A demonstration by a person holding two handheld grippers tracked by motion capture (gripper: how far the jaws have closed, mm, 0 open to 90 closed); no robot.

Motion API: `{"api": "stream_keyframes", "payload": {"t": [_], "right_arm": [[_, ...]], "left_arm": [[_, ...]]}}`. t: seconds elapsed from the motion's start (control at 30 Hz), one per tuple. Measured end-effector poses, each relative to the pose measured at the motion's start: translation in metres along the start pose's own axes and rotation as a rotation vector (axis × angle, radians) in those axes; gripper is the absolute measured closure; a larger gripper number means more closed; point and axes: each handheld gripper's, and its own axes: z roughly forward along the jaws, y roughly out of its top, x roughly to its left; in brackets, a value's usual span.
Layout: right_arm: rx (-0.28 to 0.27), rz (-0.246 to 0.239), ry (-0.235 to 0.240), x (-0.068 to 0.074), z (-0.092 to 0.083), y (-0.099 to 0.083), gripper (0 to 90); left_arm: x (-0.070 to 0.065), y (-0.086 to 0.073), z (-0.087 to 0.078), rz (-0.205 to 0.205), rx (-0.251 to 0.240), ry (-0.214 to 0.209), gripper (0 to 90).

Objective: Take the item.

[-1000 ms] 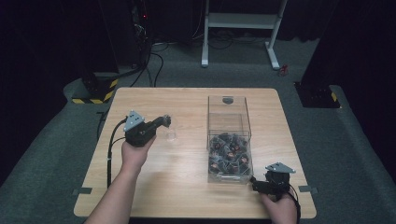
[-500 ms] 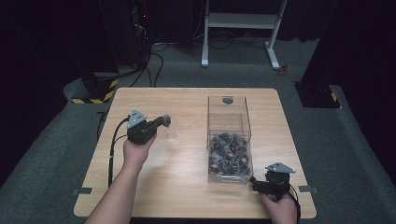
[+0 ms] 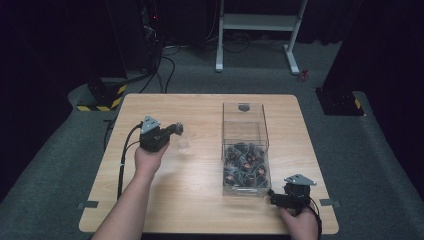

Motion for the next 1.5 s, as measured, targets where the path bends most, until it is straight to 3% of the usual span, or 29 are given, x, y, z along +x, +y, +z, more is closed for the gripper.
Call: {"api": "stream_keyframes", "payload": {"t": [0.63, 0.7, 0.83, 1.03, 1.2, 1.5], "right_arm": [[-0.001, -0.004, 0.002, 0.0, 0.0, 0.0, 8.0], [-0.002, -0.004, 0.002, 0.0, 0.0, 0.0, 8.0], [-0.001, -0.004, 0.002, 0.0, 0.0, 0.0, 8.0], [0.0, -0.004, 0.003, 0.0, 0.0, 0.0, 8.0], [-0.002, -0.004, 0.003, 0.0, 0.0, 0.0, 8.0], [-0.002, -0.001, 0.003, 0.0, 0.0, 0.0, 8.0]], "left_arm": [[-0.001, -0.006, 0.013, -0.011, 0.039, 0.008, 88.7], [-0.001, -0.006, 0.013, -0.014, 0.038, 0.005, 85.0], [-0.003, -0.005, 0.013, -0.013, 0.031, 0.017, 62.8], [-0.005, -0.004, 0.011, 0.004, 0.037, 0.039, 45.2], [-0.005, -0.002, 0.006, -0.008, 0.033, 0.023, 36.8], [-0.006, -0.005, -0.002, -0.02, 0.047, 0.008, 30.2]]}}
